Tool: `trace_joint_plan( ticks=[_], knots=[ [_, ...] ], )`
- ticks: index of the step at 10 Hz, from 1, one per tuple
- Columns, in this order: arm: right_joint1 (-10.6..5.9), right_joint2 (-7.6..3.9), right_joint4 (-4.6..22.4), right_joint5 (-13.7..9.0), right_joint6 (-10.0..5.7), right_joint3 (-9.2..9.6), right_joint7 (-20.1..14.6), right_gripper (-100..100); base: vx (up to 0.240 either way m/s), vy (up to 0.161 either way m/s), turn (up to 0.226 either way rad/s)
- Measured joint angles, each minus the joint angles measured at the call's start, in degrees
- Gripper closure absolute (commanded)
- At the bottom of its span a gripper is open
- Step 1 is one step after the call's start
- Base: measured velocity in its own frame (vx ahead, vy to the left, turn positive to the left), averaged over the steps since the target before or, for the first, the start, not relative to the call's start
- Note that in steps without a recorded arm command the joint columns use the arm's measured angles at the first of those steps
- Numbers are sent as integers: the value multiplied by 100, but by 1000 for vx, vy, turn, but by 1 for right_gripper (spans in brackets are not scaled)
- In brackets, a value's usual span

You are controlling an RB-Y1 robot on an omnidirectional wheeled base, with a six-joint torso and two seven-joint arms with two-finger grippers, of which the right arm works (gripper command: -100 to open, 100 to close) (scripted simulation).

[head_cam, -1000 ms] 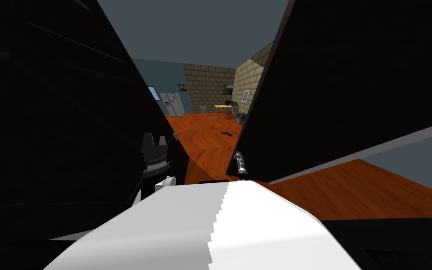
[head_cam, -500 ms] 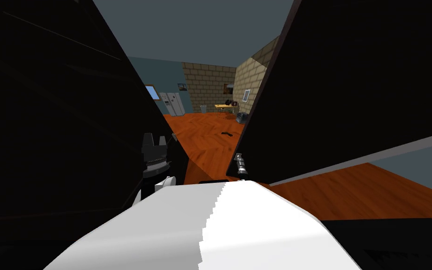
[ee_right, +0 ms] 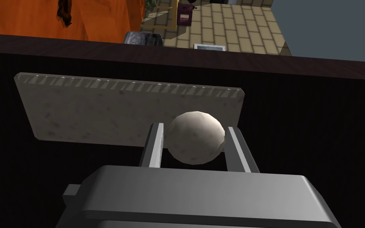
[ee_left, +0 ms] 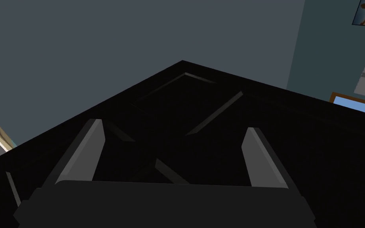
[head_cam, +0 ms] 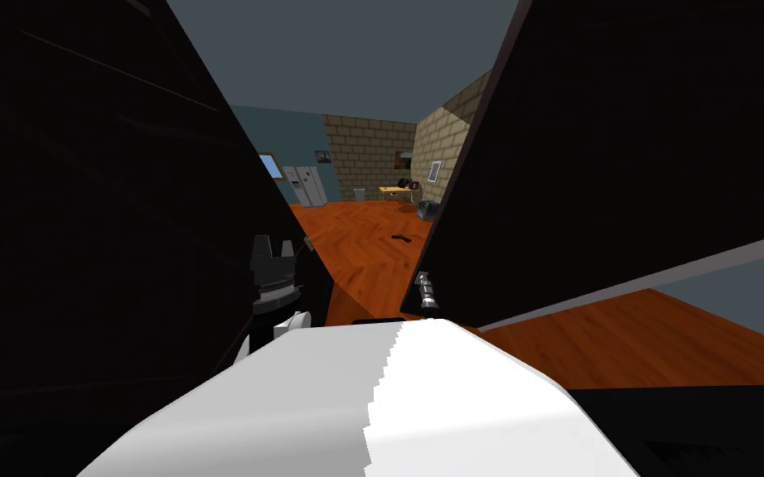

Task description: Push the door open

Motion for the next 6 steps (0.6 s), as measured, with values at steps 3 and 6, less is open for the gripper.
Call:
trace_joint_plan(
  ticks=[3,6],
  knots=[
    [33,-55,-71,-52,42,-96,12,100,181,14,-42],
    [-4,-80,-128,-123,132,-238,77,100,196,-1,-40]
  ],
)
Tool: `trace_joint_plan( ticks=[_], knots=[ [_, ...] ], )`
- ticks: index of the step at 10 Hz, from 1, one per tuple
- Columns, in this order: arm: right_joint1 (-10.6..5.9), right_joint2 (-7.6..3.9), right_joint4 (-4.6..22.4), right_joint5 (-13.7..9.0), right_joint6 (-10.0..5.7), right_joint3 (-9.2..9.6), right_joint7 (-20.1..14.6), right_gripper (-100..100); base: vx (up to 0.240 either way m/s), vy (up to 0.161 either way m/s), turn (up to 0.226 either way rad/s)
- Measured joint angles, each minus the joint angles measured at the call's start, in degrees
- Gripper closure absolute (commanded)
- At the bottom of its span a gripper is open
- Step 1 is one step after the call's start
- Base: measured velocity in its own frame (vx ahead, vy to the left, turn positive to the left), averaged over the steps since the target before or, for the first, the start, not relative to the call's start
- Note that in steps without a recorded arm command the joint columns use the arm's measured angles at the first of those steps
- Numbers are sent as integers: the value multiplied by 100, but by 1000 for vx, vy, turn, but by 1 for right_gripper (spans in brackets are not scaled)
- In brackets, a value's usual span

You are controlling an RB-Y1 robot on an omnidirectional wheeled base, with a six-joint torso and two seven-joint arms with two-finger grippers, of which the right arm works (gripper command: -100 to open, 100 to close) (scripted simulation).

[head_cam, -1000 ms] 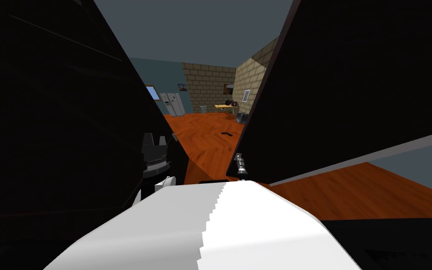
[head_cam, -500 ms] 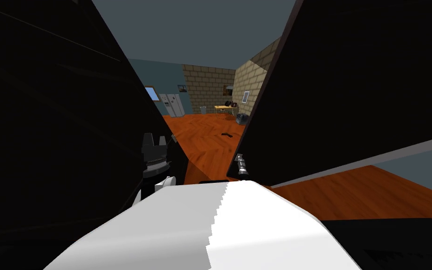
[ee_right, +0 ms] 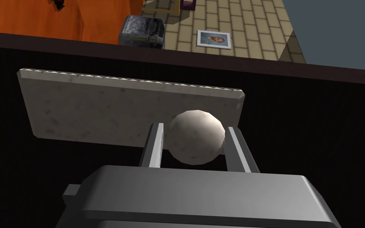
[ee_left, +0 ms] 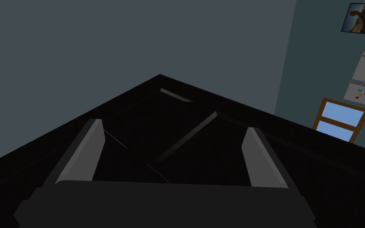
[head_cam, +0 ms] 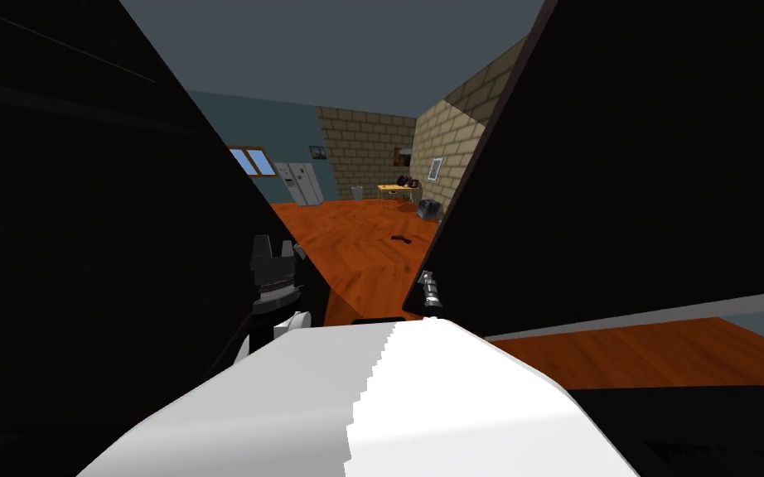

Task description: Push the door open

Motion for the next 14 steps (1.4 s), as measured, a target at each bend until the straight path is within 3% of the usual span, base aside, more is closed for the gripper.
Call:
trace_joint_plan(
  ticks=[1,3,5,7,9,10,14],
  knots=[
    [5,-15,7,-23,-3,-44,9,100,200,20,-60],
    [-156,-57,260,-92,-124,-188,40,100,194,35,-64],
    [-102,-69,148,-155,-34,-310,68,100,194,14,-70],
    [-80,-17,132,-210,-31,-435,152,100,210,-1,-62],
    [-128,-61,215,-289,-53,-596,170,100,195,-4,-107],
    [-90,-70,152,-329,-51,-688,189,-100,15,85,-55],
    [-27,17,80,-370,-45,-694,190,-100,-171,155,-35]
  ],
)
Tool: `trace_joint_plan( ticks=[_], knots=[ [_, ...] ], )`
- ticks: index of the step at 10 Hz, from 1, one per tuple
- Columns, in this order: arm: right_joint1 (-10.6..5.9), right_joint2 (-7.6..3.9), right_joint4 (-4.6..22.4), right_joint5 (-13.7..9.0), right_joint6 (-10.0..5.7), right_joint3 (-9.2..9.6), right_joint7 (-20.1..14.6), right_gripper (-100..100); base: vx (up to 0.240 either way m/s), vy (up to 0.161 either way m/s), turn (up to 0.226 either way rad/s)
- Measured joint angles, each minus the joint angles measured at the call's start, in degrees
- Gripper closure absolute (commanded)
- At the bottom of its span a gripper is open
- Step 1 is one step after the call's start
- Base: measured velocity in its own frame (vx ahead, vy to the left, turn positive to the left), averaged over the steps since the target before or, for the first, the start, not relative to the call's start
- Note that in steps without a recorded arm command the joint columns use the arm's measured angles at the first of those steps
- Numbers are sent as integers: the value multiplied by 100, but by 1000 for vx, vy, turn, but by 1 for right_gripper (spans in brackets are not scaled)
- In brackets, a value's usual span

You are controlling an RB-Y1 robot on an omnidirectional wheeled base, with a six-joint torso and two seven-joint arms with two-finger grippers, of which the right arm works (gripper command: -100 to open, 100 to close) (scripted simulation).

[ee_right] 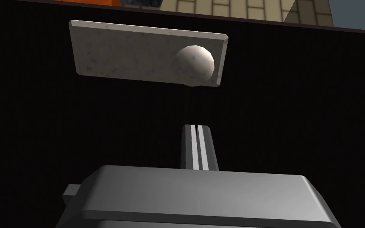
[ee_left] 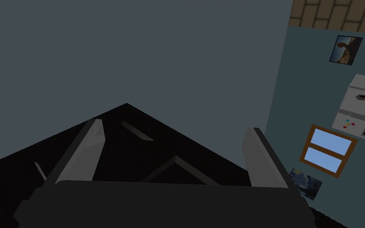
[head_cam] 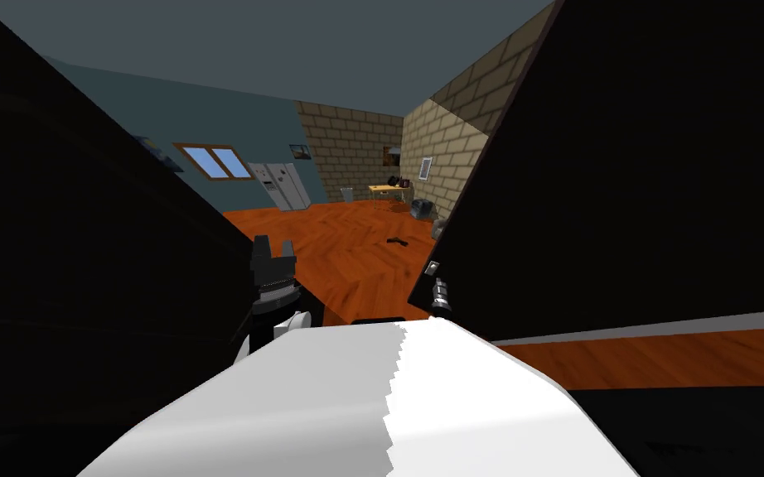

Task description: Push the door open

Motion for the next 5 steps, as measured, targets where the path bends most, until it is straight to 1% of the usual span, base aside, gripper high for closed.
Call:
trace_joint_plan(
  ticks=[2,3,4,5],
  knots=[
    [40,64,-50,-25,12,-4,-2,-100,-172,152,-41],
    [54,100,-60,-37,10,-7,-4,-100,-69,69,-17],
    [57,106,-60,-39,10,-7,-5,-100,91,-38,20],
    [53,81,-31,-43,-12,-15,-8,-100,180,-61,32]
  ],
)
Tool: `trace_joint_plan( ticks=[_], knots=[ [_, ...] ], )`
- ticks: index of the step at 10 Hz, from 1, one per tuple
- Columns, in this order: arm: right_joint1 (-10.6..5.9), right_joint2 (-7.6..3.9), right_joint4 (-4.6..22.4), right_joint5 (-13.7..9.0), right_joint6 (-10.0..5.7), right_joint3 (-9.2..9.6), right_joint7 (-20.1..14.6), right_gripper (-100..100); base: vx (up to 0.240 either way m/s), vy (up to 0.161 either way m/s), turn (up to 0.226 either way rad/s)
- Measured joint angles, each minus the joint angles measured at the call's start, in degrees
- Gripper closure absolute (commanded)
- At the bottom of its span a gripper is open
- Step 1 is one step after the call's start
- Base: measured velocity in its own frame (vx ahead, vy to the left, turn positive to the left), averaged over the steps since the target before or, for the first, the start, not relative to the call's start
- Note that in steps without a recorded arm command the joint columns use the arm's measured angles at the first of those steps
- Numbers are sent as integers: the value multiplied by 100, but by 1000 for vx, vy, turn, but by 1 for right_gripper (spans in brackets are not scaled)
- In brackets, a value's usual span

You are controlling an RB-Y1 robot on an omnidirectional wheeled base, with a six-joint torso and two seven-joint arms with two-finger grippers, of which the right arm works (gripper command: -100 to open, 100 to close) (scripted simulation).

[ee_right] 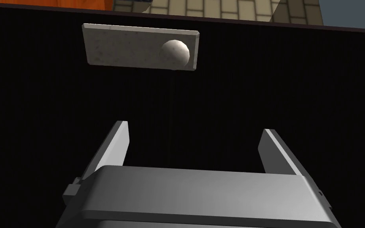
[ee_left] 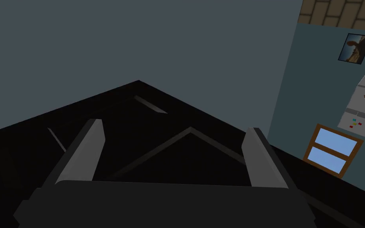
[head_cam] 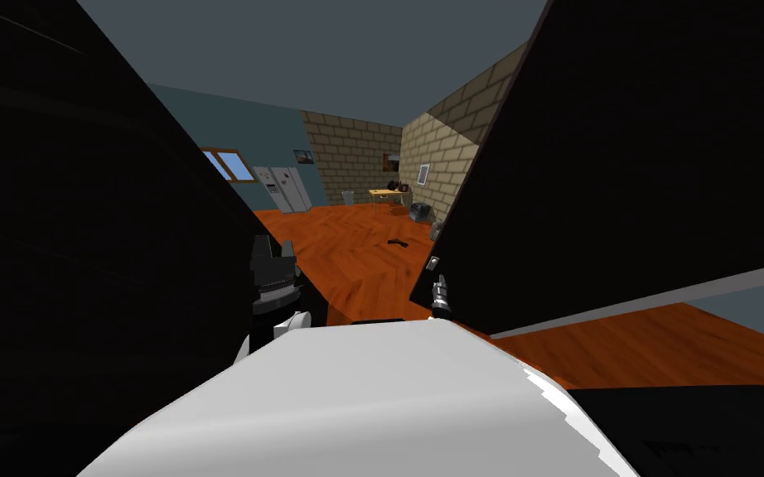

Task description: Push the door open

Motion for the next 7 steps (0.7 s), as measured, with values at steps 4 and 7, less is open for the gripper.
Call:
trace_joint_plan(
  ticks=[4,7],
  knots=[
    [-23,-29,58,-16,-79,-39,17,-100,200,-104,29],
    [-38,9,114,-31,-153,-74,33,-100,206,-98,27]
  ],
)
